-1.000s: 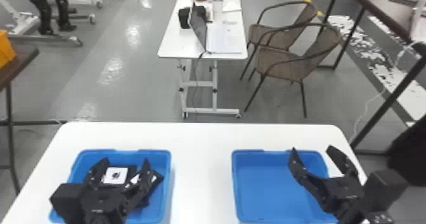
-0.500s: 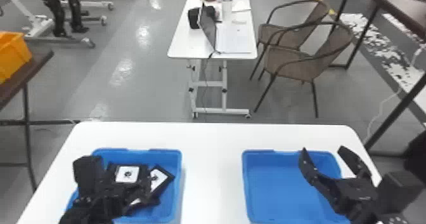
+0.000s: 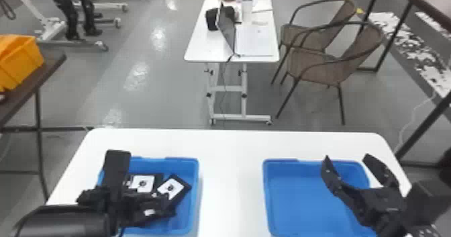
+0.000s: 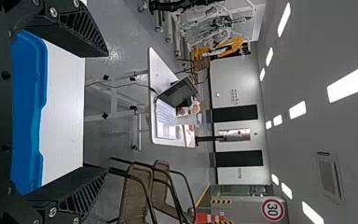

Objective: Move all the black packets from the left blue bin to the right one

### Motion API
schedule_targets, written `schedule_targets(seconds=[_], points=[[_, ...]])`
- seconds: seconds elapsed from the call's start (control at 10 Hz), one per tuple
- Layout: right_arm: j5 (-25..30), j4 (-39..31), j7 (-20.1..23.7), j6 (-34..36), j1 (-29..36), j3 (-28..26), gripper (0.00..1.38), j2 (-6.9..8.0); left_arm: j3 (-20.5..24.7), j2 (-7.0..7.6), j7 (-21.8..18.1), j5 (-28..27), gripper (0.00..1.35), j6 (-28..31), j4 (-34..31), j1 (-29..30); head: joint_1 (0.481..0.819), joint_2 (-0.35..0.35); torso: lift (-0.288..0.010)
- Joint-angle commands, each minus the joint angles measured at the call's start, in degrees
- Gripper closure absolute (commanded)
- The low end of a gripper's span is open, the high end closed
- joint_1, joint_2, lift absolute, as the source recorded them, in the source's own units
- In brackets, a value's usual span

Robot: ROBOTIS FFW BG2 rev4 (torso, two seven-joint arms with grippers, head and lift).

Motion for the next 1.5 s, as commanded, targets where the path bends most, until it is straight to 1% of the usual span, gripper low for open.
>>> schedule_targets(seconds=[0.0, 0.1, 0.2, 0.3, 0.4, 0.6, 0.7, 0.8, 0.9, 1.0, 1.1, 1.2, 1.3, 1.4], points=[[-0.21, 0.18, 0.0, -0.09, -0.17, 0.08, 0.13, 0.0, -0.4, -0.04, -4.01, -7.76, 0.2, 2.31, 3.14, -3.53, 0.695, 0.045, 0.0], [-0.3, 0.27, 0.0, -0.09, -0.26, 0.08, 0.13, 0.0, -1.01, 0.05, -4.98, -11.19, 0.2, 2.75, 4.29, -4.94, 0.695, 0.048, 0.0], [-0.39, 0.27, 0.0, -0.09, -0.26, 0.17, 0.13, 0.0, -1.1, 0.49, -7.79, -13.57, 0.2, 2.31, 8.07, -7.22, 0.695, 0.061, 0.0], [-0.48, 0.27, 0.0, -0.09, -0.26, 0.08, 0.13, 0.0, -2.15, 1.19, -9.11, -13.57, 0.2, 0.99, 12.37, -9.6, 0.695, 0.067, 0.0], [-0.56, 0.36, 0.0, -0.18, -0.35, 0.08, 0.13, -0.09, -2.77, 1.45, -10.61, -13.13, 0.2, -1.65, 17.65, -12.06, 0.695, 0.067, 0.0], [-0.83, 0.53, 0.09, -0.18, -0.61, 0.17, 0.13, -0.17, -3.47, 1.37, -11.22, -13.3, 0.2, -5.07, 25.12, -15.57, 0.695, 0.042, 0.0], [-0.91, 0.62, 0.09, -0.26, -0.61, 0.17, 0.13, -0.17, -3.21, 1.54, -11.92, -12.42, 0.2, -6.04, 28.37, -16.98, 0.695, 0.031, 0.0], [-1.0, 0.8, 0.09, -0.26, -0.7, 0.17, 0.13, -0.17, -3.38, 1.72, -13.07, -12.86, 0.2, -5.51, 30.65, -18.12, 0.695, 0.027, 0.0], [-1.0, 0.88, 0.18, -0.26, -0.79, 0.17, 0.13, -0.17, -4.0, 1.81, -14.56, -14.44, 0.26, -3.67, 31.01, -18.56, 0.695, 0.02, 0.0], [-1.09, 1.06, 0.18, -0.26, -0.88, 0.17, 0.13, -0.17, -5.05, 2.33, -17.11, -17.87, 0.59, -1.3, 31.01, -19.18, 0.695, 0.017, 0.0], [-1.18, 1.15, 0.18, -0.26, -0.97, 0.26, 0.13, -0.17, -5.58, 2.77, -20.54, -21.56, 0.92, 1.08, 31.09, -19.71, 0.695, 0.018, 0.0], [-1.27, 1.15, 0.18, -0.26, -0.97, 0.26, 0.13, -0.17, -5.76, 3.21, -23.0, -23.41, 0.95, 1.08, 31.09, -19.71, 0.695, 0.027, 0.0], [-1.35, 1.15, 0.18, -0.26, -0.97, 0.34, 0.13, -0.17, -5.58, 3.56, -24.32, -24.64, 1.02, 0.81, 31.09, -19.62, 0.695, 0.032, 0.0], [-1.35, 1.15, 0.27, -0.26, -0.97, 0.34, 0.13, -0.17, -4.7, 3.21, -24.32, -24.73, 1.19, 1.25, 30.65, -19.18, 0.695, 0.041, 0.0]])
